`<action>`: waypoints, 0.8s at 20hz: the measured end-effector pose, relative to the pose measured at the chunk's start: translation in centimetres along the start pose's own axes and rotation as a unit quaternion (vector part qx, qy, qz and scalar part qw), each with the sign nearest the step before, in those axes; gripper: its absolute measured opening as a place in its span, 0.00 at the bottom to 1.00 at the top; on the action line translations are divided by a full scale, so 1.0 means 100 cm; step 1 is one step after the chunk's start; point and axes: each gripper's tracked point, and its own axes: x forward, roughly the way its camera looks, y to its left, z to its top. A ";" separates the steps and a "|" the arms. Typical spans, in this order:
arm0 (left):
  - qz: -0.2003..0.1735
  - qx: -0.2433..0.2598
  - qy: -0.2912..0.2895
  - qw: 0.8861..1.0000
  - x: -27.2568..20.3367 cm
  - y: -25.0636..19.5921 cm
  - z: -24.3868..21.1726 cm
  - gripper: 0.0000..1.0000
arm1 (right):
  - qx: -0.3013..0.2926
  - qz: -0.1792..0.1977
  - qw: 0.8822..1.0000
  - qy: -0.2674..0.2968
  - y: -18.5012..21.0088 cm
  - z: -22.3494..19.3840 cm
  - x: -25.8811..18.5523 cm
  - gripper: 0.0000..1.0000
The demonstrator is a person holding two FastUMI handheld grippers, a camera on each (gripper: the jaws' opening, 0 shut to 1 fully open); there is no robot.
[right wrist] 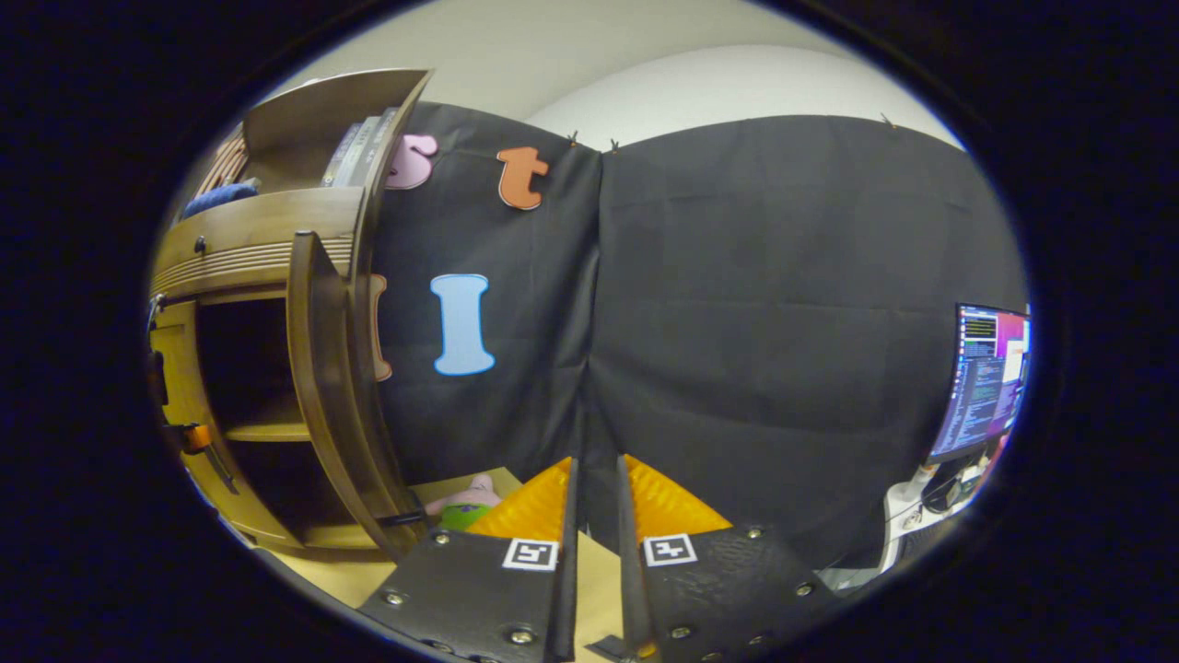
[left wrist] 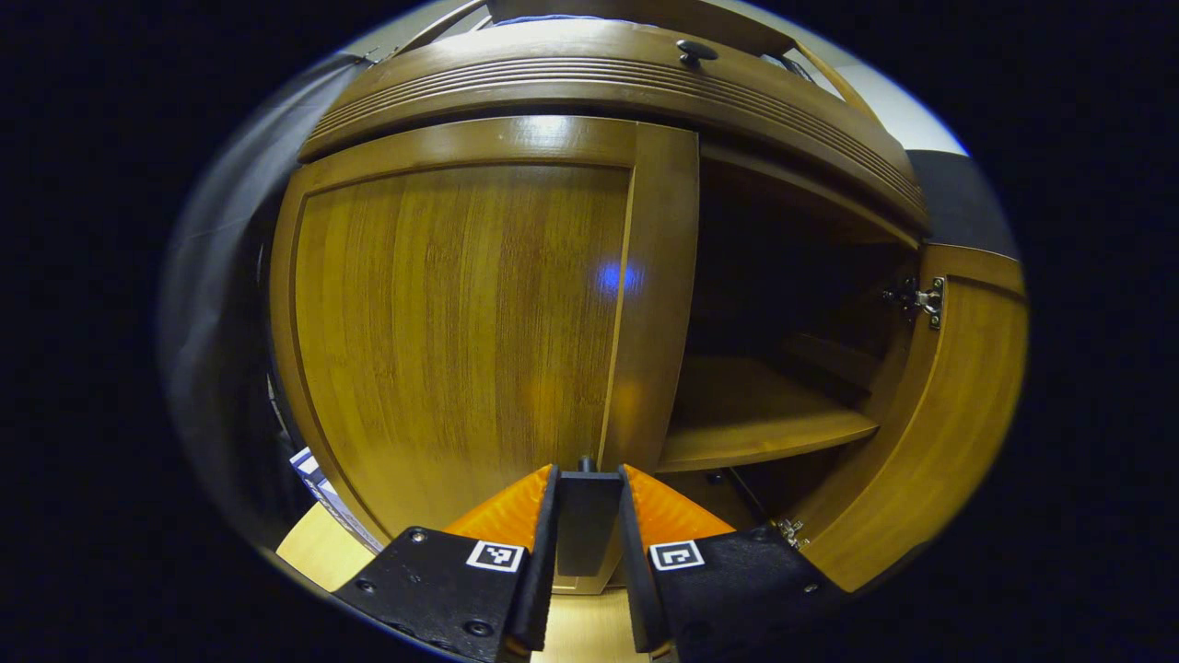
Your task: Open the right door of the double-door shoe cabinet with the right hand, and open the left door with the left hand.
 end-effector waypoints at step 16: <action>0.006 -0.001 -0.004 1.000 -0.051 0.010 -0.008 0.35 | -0.004 0.051 0.999 0.012 0.013 -0.008 -0.012 0.20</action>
